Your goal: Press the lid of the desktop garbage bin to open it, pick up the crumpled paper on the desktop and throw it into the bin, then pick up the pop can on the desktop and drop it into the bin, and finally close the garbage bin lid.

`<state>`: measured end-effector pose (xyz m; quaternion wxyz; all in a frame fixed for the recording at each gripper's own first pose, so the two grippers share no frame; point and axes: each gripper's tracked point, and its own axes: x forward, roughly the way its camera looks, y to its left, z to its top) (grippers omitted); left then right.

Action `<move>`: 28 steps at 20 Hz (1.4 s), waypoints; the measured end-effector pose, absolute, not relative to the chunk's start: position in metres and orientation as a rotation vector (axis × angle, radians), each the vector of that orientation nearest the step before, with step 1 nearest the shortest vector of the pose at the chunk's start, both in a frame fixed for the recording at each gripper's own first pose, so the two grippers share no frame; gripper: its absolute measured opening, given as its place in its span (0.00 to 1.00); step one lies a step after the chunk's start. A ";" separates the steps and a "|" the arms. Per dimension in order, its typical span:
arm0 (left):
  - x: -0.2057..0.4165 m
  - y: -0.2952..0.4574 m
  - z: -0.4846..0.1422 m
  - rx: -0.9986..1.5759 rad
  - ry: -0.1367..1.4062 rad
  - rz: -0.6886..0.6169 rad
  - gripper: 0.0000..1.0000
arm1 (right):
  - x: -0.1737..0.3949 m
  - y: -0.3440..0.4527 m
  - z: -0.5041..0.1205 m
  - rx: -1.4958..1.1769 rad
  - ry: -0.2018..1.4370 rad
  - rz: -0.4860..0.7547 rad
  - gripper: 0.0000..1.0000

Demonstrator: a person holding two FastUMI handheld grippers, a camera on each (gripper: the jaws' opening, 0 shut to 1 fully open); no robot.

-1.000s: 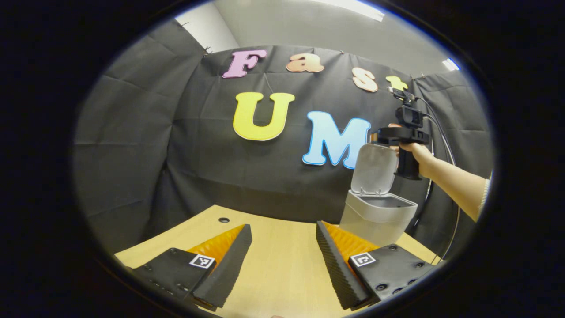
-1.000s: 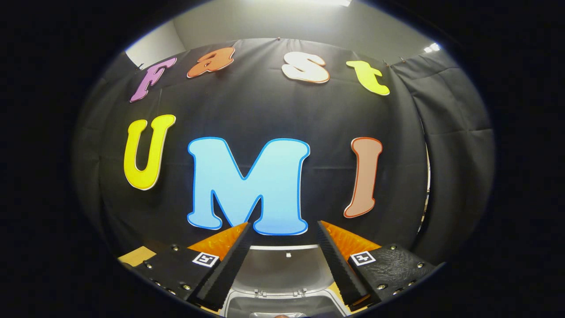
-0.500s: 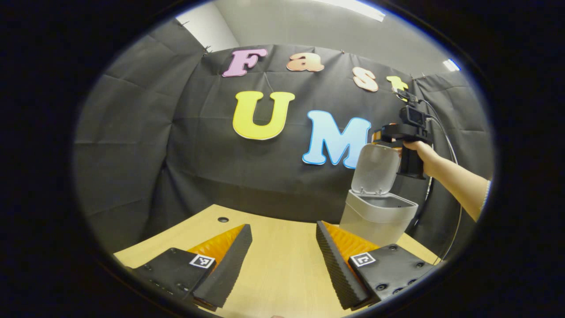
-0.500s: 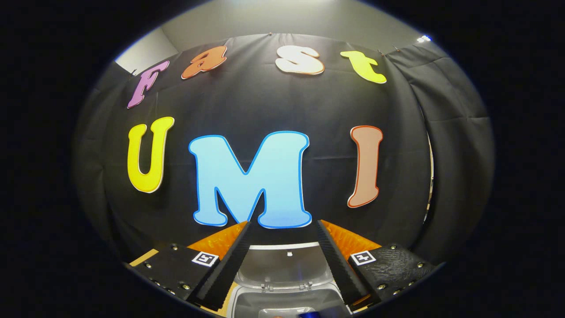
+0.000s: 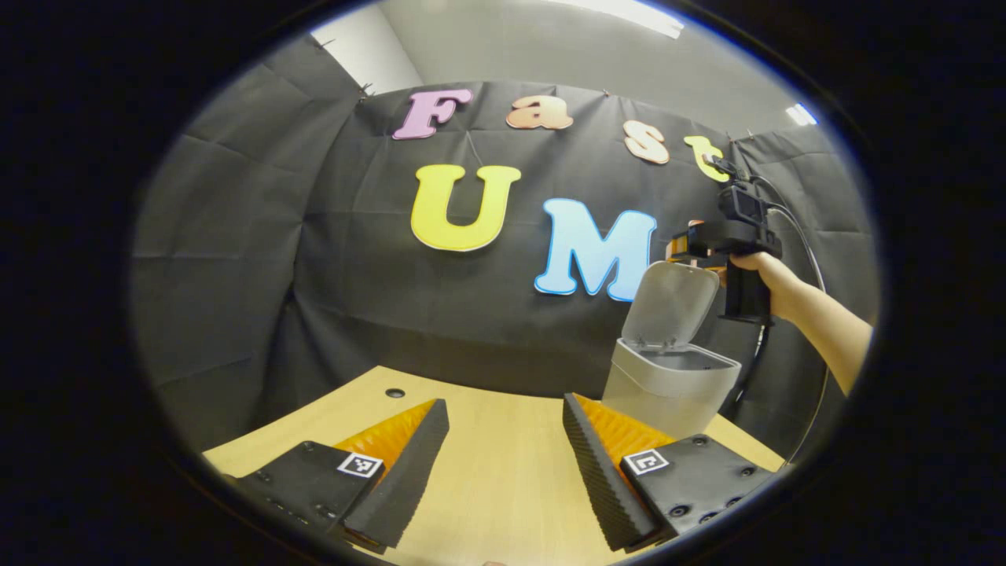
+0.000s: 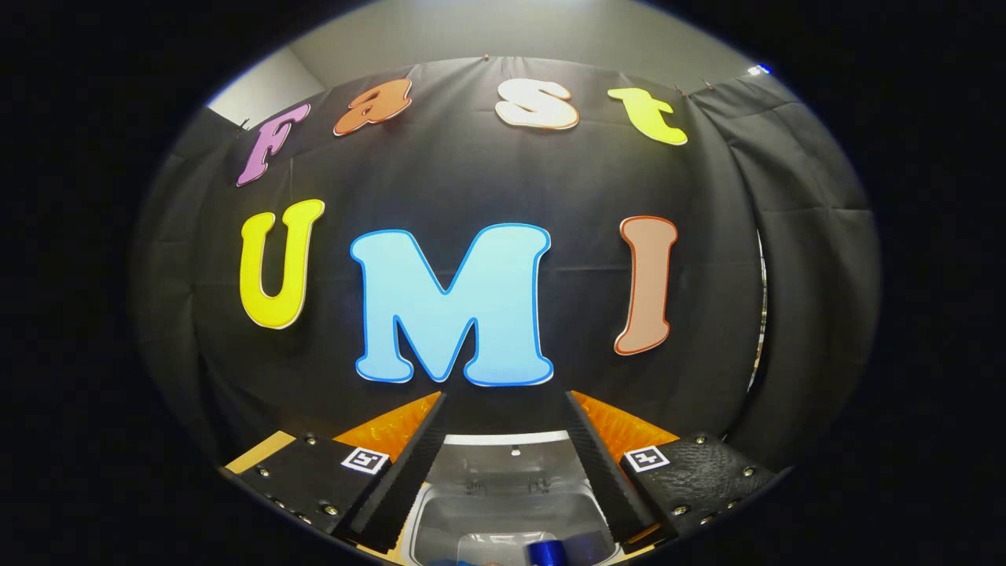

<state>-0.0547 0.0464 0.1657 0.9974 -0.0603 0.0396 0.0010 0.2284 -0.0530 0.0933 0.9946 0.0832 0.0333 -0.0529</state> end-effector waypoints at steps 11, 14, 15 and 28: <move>-0.068 0.036 0.170 -0.104 0.074 -0.024 0.96 | 0.173 -0.042 0.055 0.115 0.120 -0.097 0.93; -0.071 0.037 0.170 -0.102 0.075 -0.022 0.95 | 0.161 -0.038 0.040 0.109 0.140 -0.093 0.93; -0.071 0.037 0.170 -0.102 0.075 -0.021 0.96 | 0.157 -0.037 0.035 0.111 0.152 -0.089 0.93; -0.080 0.036 0.171 -0.100 0.072 -0.012 0.95 | 0.152 -0.024 -0.021 0.174 0.232 -0.037 0.94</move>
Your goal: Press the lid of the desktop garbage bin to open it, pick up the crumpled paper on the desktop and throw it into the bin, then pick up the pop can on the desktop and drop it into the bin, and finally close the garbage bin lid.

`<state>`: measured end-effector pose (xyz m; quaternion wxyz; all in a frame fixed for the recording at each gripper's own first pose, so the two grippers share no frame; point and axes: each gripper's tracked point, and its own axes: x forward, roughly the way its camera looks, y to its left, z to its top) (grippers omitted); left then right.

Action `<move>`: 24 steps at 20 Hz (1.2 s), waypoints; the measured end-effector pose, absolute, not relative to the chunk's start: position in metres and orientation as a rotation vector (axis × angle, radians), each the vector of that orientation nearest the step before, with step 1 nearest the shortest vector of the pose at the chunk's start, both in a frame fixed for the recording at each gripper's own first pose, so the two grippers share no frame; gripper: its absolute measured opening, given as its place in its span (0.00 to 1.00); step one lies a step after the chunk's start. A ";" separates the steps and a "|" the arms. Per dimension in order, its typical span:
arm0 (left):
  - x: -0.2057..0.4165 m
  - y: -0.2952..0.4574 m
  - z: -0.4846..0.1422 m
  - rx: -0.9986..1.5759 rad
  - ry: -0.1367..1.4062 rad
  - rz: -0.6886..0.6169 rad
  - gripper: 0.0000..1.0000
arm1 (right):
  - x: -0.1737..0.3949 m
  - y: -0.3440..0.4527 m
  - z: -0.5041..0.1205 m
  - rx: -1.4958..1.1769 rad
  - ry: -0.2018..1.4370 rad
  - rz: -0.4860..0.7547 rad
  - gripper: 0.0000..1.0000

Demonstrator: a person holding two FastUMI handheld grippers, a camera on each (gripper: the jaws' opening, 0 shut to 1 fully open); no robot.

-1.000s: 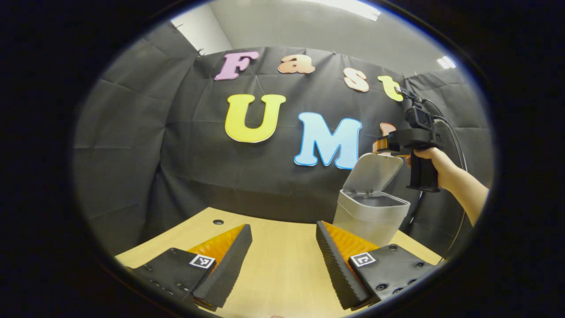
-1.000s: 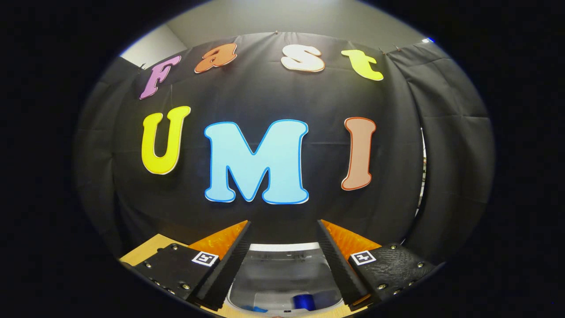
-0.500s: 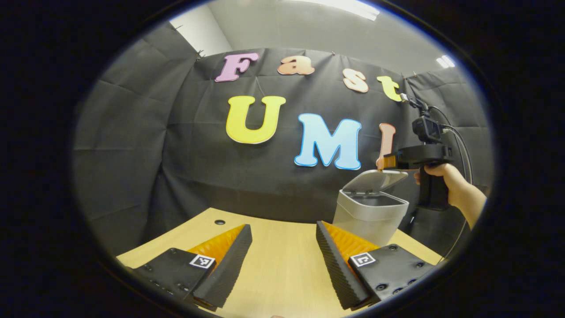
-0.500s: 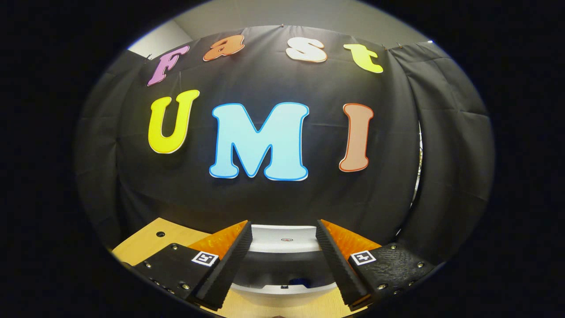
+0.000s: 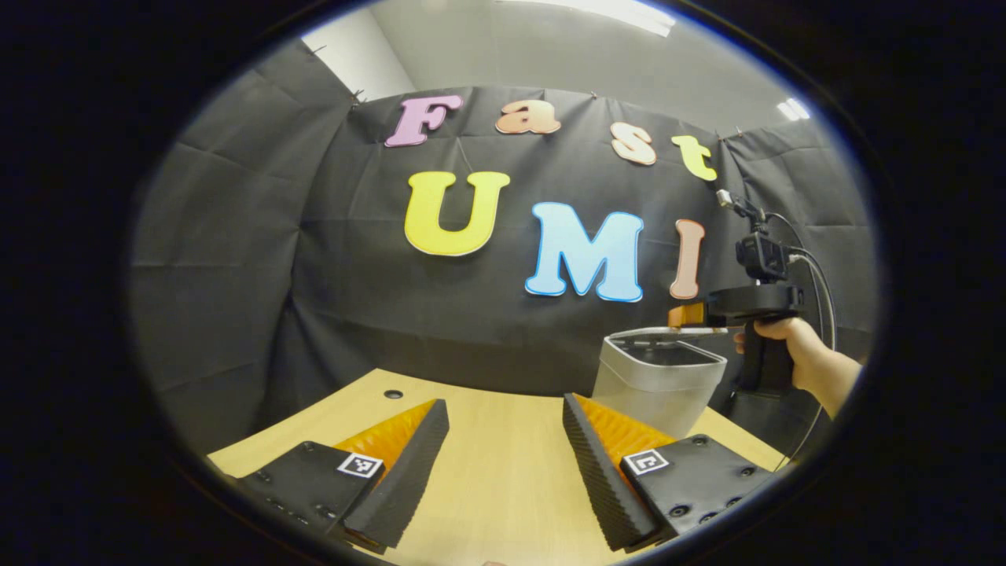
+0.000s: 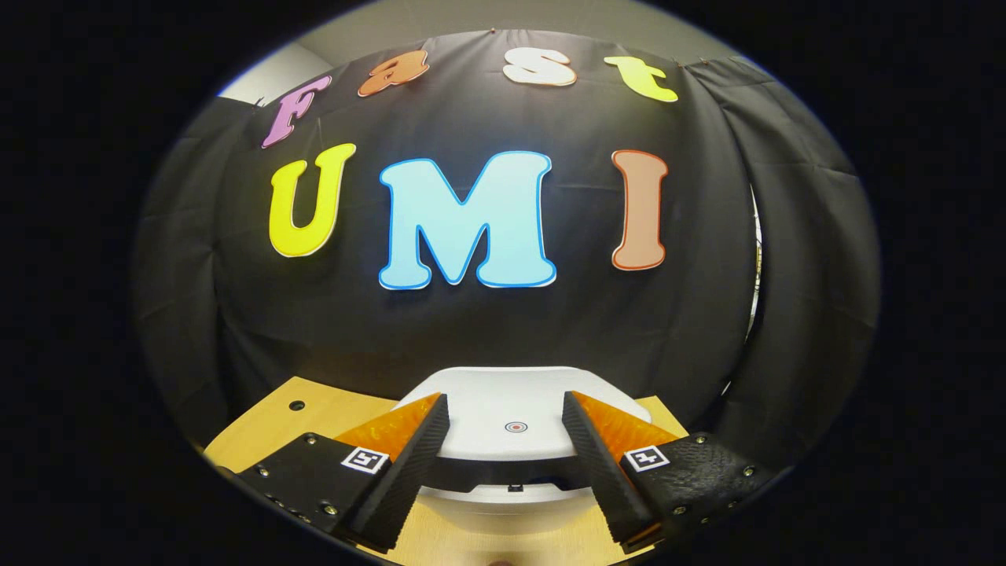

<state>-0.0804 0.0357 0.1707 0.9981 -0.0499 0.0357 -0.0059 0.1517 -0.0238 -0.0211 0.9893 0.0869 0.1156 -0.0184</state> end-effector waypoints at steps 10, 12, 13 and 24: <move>-0.081 0.039 0.171 -0.077 0.075 -0.002 0.95 | 0.173 -0.020 -0.043 0.160 0.203 -0.029 0.94; -0.082 0.041 0.171 -0.079 0.079 0.000 0.95 | 0.177 -0.018 -0.047 0.153 0.197 -0.024 0.94; -0.081 0.042 0.170 -0.078 0.080 0.002 0.95 | 0.178 -0.018 -0.050 0.152 0.198 -0.023 0.94; -0.076 0.048 0.168 -0.071 0.085 0.014 0.96 | 0.182 -0.018 -0.061 0.138 0.145 -0.020 0.94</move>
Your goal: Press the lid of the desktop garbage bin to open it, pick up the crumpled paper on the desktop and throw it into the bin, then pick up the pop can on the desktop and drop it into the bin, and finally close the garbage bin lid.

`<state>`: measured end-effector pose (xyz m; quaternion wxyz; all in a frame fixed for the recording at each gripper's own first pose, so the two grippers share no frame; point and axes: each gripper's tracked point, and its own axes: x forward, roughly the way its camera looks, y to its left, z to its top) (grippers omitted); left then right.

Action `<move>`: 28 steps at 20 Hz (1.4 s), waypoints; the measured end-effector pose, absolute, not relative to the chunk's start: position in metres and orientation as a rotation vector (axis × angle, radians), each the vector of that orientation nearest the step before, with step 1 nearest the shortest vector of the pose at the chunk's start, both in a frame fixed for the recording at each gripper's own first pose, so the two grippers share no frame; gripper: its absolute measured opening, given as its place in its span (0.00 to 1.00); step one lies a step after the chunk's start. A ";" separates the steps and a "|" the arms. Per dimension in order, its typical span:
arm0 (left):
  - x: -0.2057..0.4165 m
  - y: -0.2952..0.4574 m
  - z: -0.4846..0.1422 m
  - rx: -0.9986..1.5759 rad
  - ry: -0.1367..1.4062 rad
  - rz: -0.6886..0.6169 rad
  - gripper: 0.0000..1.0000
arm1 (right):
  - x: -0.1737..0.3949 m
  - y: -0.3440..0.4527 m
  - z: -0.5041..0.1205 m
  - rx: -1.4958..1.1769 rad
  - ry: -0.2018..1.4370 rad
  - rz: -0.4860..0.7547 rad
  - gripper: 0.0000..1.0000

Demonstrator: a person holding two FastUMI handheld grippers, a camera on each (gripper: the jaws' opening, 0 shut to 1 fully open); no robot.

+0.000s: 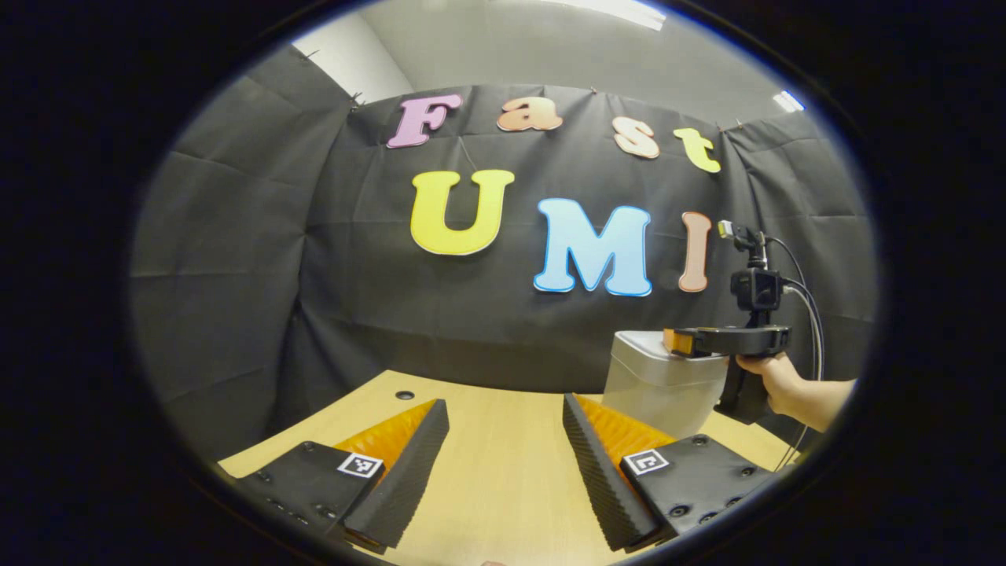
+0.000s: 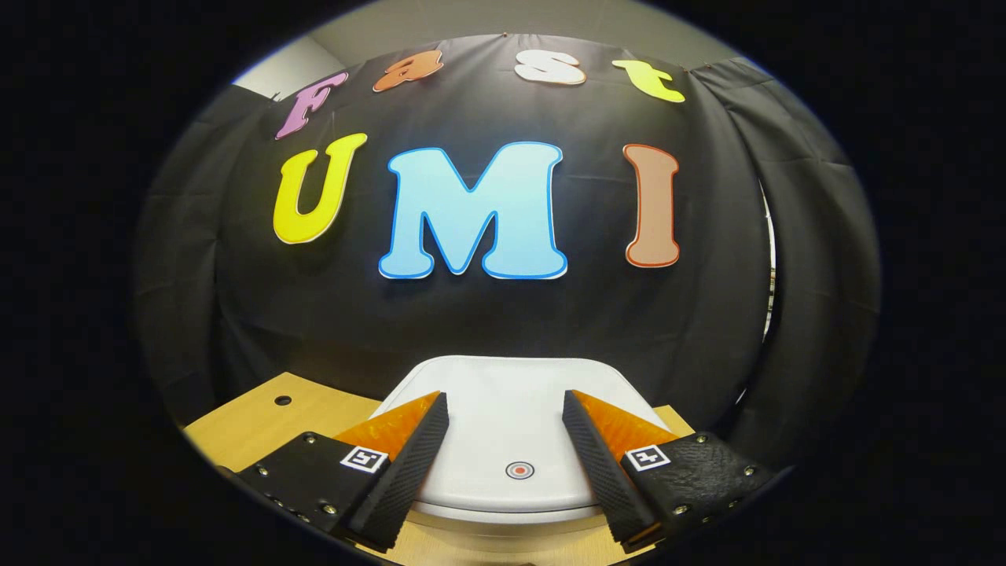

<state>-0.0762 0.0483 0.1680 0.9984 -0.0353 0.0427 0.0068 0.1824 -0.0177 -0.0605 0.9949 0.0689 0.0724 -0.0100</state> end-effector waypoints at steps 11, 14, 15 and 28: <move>-0.054 0.035 0.177 -0.079 0.065 -0.093 0.95 | 0.182 -0.017 -0.066 0.125 0.169 -0.027 0.95; -0.047 0.035 0.174 -0.087 0.077 -0.136 0.95 | 0.182 -0.017 -0.067 0.141 0.150 -0.029 0.95; -0.044 0.036 0.173 -0.087 0.082 -0.150 0.95 | 0.181 -0.017 -0.069 0.140 0.140 -0.032 0.96; -0.038 0.037 0.174 -0.104 0.107 -0.263 0.95 | 0.181 -0.017 -0.069 0.174 0.060 -0.081 0.95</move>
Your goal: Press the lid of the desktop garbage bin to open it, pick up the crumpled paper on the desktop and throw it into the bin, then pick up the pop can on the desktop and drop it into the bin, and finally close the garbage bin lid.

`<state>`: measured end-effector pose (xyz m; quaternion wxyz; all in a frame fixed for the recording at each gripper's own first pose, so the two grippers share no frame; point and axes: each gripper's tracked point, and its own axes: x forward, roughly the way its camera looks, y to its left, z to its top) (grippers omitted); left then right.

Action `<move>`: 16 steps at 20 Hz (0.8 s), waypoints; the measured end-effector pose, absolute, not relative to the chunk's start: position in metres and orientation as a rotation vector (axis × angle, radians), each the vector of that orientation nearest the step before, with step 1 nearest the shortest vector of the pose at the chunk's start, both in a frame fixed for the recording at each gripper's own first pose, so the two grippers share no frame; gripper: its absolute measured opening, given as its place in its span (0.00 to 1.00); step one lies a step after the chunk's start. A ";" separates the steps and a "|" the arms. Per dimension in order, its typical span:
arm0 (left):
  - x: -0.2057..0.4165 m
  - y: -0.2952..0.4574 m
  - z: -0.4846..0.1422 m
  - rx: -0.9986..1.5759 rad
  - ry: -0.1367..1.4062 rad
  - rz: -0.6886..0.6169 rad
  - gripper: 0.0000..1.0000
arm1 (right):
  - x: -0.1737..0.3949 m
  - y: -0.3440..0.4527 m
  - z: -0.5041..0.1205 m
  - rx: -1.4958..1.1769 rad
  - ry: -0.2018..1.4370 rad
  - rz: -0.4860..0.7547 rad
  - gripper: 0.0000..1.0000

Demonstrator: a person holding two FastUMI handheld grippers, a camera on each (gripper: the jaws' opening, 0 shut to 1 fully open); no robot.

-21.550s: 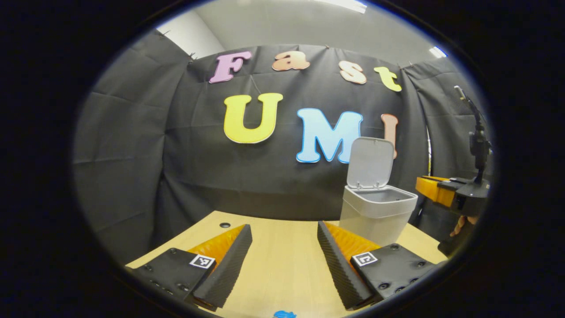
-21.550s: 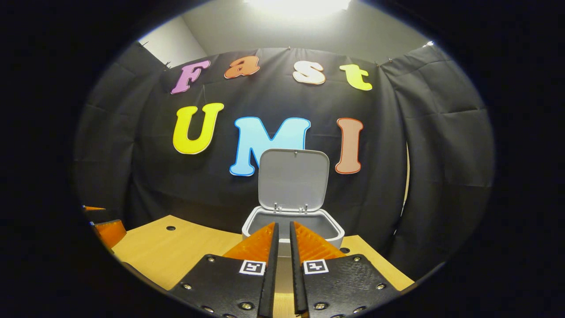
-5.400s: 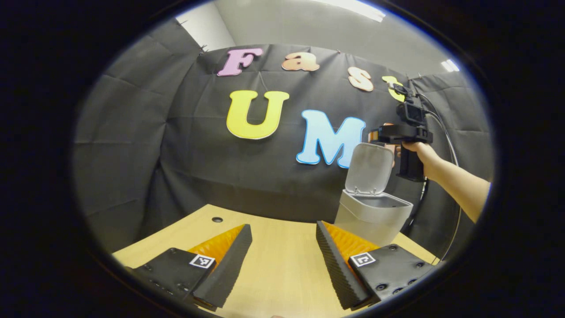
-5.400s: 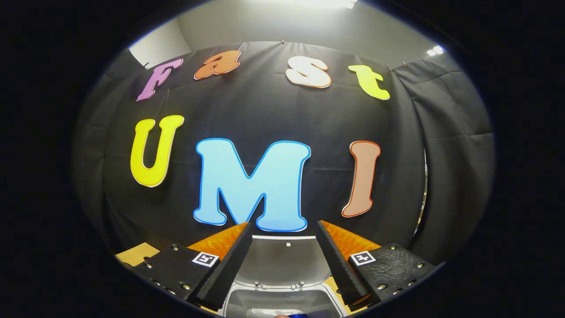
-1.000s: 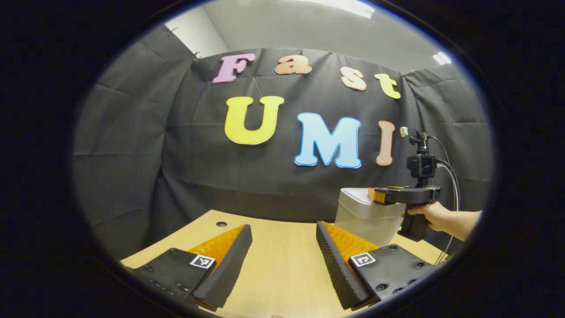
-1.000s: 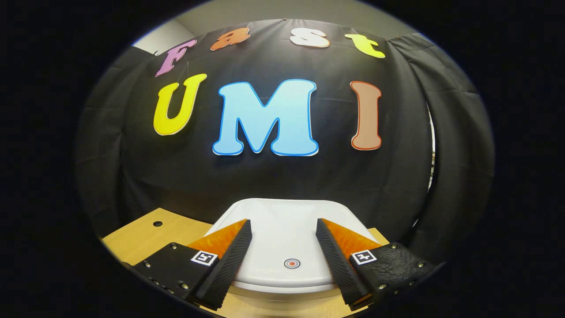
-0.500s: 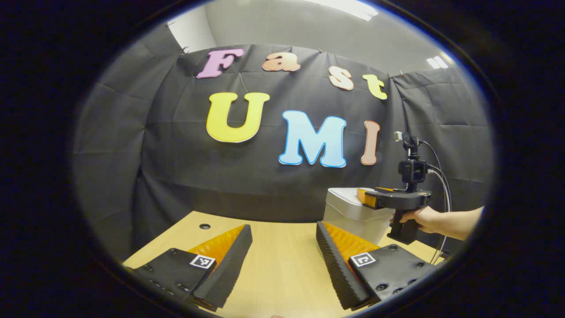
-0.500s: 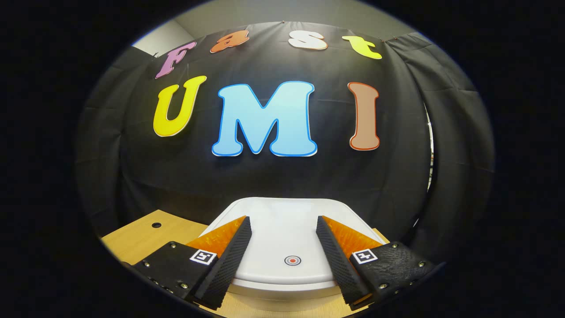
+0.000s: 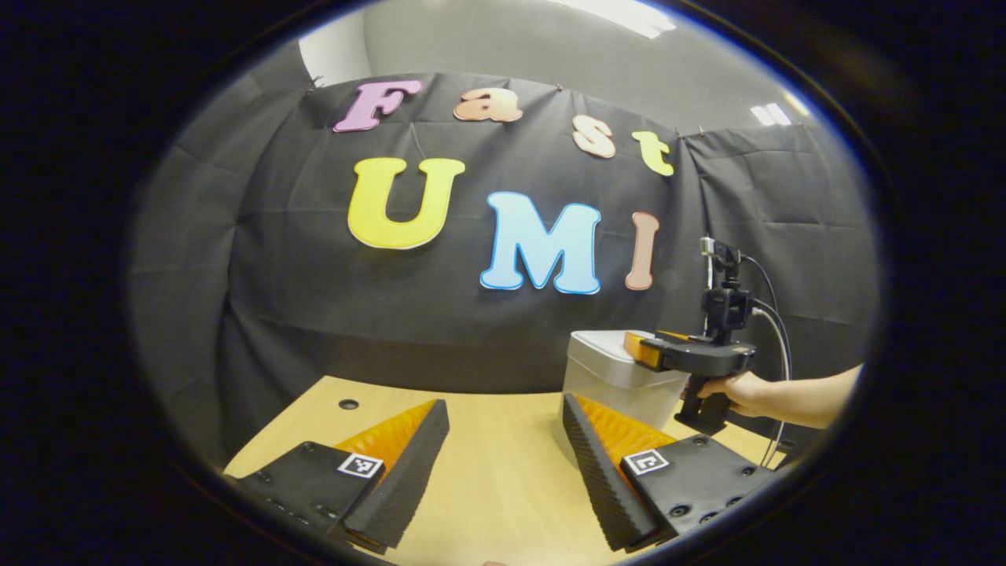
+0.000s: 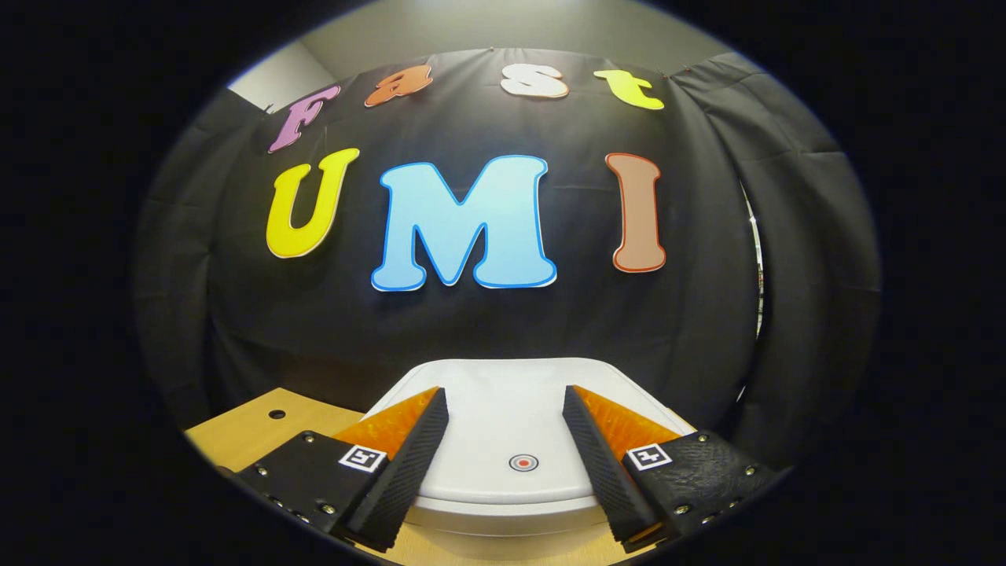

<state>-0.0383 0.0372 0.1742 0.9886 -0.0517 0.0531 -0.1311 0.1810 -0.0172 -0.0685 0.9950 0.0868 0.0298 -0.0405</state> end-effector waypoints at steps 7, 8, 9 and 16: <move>-0.042 0.028 0.185 -0.121 0.079 -0.193 0.95 | 0.177 -0.019 -0.064 0.168 0.082 -0.131 0.95; -0.044 0.028 0.187 -0.119 0.070 -0.172 0.95 | 0.173 -0.019 -0.064 0.174 0.113 -0.134 0.95; -0.046 0.027 0.189 -0.121 0.063 -0.151 0.95 | 0.171 -0.021 -0.063 0.174 0.134 -0.138 0.94; -0.069 0.004 0.183 -0.135 0.063 -0.017 0.95 | 0.116 -0.017 -0.041 0.048 0.127 -0.042 0.94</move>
